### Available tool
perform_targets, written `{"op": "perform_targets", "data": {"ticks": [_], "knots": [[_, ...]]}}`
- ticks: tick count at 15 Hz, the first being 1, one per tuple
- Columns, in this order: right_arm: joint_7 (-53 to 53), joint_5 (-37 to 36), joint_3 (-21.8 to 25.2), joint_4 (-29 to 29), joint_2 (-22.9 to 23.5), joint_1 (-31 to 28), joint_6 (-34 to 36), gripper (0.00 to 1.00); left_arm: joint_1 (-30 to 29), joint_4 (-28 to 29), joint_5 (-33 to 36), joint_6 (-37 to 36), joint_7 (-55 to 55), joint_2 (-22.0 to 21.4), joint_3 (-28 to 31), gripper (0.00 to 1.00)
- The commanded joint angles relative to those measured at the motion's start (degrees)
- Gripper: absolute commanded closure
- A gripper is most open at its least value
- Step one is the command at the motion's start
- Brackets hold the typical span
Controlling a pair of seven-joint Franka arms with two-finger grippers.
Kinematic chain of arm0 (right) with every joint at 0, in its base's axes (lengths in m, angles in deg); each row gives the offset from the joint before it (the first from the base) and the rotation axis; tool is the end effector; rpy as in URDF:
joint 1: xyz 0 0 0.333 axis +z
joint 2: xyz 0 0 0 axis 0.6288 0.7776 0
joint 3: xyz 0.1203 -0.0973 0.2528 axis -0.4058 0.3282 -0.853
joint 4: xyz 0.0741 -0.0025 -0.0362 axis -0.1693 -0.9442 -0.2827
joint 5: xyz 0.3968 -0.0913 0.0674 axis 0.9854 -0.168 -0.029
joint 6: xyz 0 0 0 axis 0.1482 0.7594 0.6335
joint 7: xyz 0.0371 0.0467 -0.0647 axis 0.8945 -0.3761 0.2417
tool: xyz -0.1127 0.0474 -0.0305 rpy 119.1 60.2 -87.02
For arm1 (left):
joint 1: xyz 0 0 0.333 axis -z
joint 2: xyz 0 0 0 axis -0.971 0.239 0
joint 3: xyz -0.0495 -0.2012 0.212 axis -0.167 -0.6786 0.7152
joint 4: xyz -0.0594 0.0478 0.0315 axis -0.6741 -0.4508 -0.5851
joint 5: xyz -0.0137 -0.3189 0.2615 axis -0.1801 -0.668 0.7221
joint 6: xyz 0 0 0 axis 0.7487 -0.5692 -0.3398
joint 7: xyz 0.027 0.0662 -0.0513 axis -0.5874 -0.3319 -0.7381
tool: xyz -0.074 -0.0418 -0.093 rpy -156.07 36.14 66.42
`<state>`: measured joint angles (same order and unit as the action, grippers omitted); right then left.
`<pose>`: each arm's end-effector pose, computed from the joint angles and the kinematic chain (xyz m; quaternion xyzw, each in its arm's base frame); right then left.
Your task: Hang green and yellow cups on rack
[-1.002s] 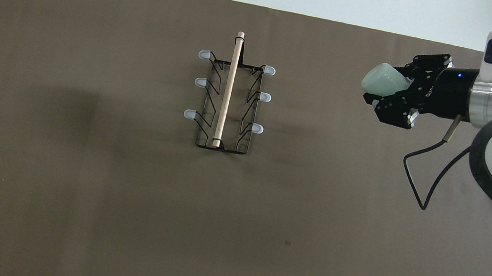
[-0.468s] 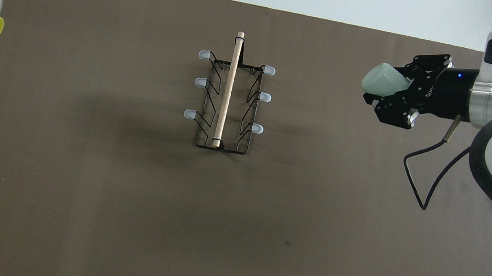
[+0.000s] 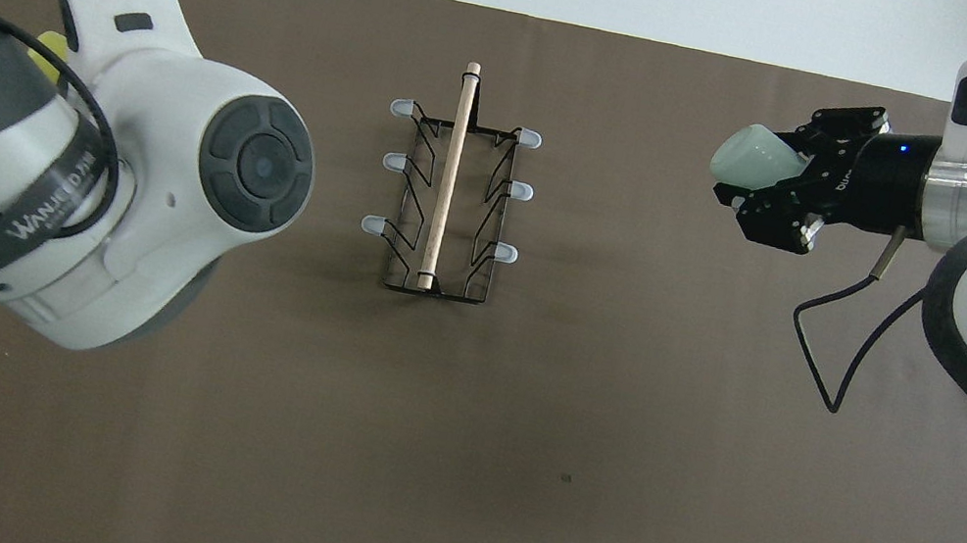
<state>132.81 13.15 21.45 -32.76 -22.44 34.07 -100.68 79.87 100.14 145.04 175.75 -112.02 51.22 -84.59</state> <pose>0.6518 0.1042 0.4936 -0.8339 -0.4483 -0.2528 0.1993 0.5717 -0.2249 0.4837 -0.7480 -0.4845 -0.4007 0.2126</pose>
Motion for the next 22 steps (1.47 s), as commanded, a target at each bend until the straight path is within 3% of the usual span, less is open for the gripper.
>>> {"op": "perform_targets", "data": {"ticks": [1,6,8,13,22], "knots": [[0.8,1.8,-0.5,-0.9,-1.0,-1.0,1.1,1.00,0.1,1.8,5.1,-0.8,-7.5,0.8,-4.8,1.00],[0.8,1.8,-0.5,-1.0,-1.0,-1.0,1.2,1.00,2.4,0.3,18.9,-13.4,-18.0,13.3,-13.4,1.00],[0.8,1.8,-0.5,-1.0,-1.1,-1.0,1.3,1.00,3.9,-4.6,23.2,-19.3,-19.5,18.8,-15.0,1.00],[0.8,1.8,-0.5,-1.1,-1.2,-1.0,1.2,1.00,6.3,-4.9,25.0,-24.0,-27.8,21.7,-16.4,1.00],[0.8,1.9,-0.6,-1.2,-1.2,-1.4,1.3,1.00,7.1,-3.3,24.9,-22.6,-30.2,23.4,-18.7,1.00]]}}
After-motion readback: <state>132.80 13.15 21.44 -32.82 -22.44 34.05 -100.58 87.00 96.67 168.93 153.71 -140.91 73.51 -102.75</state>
